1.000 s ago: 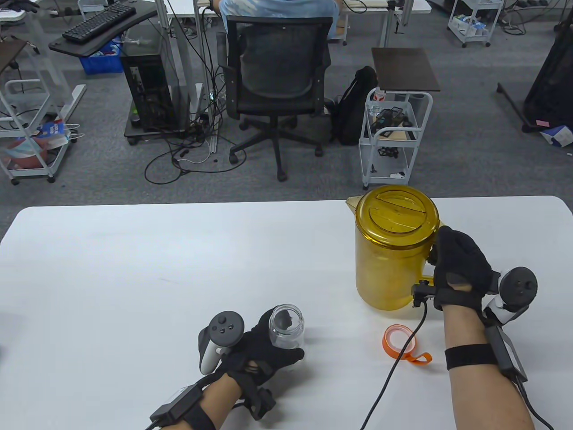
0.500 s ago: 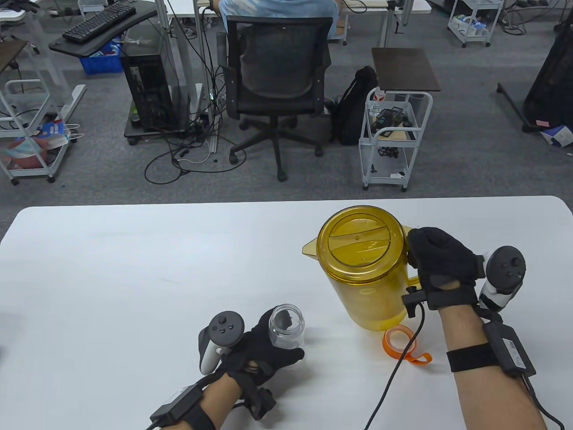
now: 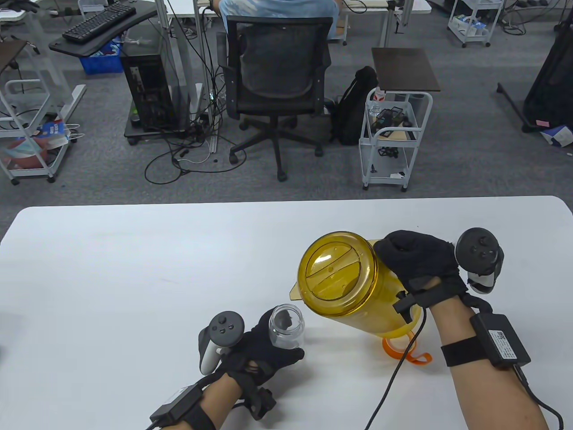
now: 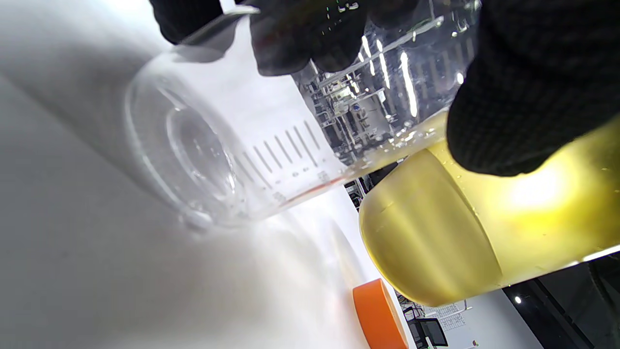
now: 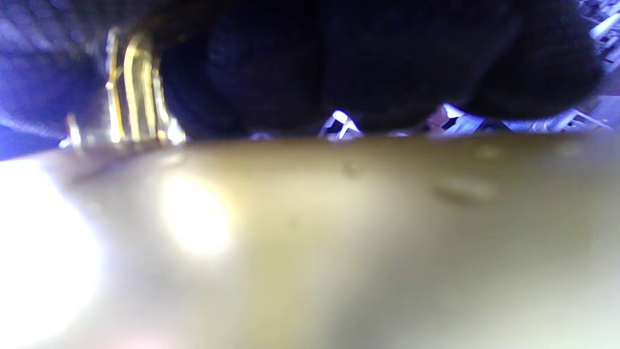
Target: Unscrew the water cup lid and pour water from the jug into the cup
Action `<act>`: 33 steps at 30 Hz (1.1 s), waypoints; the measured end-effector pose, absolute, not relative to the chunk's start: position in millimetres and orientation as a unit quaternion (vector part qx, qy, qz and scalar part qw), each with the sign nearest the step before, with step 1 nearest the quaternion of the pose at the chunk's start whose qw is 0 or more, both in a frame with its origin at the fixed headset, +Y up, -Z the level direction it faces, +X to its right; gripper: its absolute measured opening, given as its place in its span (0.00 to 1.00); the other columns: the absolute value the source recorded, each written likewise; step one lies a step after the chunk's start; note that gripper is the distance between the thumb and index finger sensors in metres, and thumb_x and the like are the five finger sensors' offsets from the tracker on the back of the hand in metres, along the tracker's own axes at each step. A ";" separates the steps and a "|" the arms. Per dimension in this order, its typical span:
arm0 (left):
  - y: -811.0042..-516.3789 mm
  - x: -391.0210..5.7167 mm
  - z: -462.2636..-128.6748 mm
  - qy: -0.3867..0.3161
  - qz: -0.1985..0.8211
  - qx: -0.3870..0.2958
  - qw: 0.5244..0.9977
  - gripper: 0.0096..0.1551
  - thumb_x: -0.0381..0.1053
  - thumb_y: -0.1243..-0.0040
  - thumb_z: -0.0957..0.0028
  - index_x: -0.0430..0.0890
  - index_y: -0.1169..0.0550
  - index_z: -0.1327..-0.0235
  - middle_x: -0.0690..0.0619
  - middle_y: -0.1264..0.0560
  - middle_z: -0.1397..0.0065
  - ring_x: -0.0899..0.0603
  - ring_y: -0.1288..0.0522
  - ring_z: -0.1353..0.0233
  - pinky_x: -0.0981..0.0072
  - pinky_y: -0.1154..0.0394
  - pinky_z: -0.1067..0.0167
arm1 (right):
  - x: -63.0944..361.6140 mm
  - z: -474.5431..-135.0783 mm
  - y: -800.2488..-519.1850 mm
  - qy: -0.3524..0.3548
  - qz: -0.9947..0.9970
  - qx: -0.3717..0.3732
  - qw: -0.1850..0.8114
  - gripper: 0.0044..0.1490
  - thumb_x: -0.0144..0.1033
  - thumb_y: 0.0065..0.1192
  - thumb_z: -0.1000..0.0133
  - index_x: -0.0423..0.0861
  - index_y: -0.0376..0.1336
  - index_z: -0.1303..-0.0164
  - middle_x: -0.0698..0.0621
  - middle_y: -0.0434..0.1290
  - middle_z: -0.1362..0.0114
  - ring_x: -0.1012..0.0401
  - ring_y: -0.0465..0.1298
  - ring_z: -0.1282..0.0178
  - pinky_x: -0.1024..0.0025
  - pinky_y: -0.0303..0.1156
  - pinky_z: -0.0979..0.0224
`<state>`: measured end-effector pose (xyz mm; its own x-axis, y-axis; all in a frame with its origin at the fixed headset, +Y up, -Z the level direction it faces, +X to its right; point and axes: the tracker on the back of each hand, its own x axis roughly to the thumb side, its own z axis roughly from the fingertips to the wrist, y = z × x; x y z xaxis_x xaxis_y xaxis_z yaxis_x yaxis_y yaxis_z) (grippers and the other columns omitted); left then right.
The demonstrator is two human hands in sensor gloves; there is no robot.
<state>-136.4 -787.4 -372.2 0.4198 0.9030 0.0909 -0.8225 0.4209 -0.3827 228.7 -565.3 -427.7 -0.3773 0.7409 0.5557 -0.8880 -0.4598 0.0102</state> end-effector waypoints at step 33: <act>-787.2 -136.1 -371.9 -0.142 0.518 -0.142 0.831 0.68 0.72 0.13 0.65 0.66 0.45 0.20 0.60 0.39 0.16 0.42 0.34 0.14 0.39 0.36 0.21 | 180.6 -413.9 -526.9 -0.155 0.867 0.322 0.347 0.37 0.74 0.73 0.57 0.46 0.80 0.71 0.44 0.83 0.66 0.53 0.81 0.74 0.47 0.82 0.60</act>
<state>-136.1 -787.2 -371.9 0.4225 0.9021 0.0882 -0.8213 0.4222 -0.3838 180.6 -526.9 -413.9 -0.5511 0.5022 0.6664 -0.7016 -0.7112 -0.0443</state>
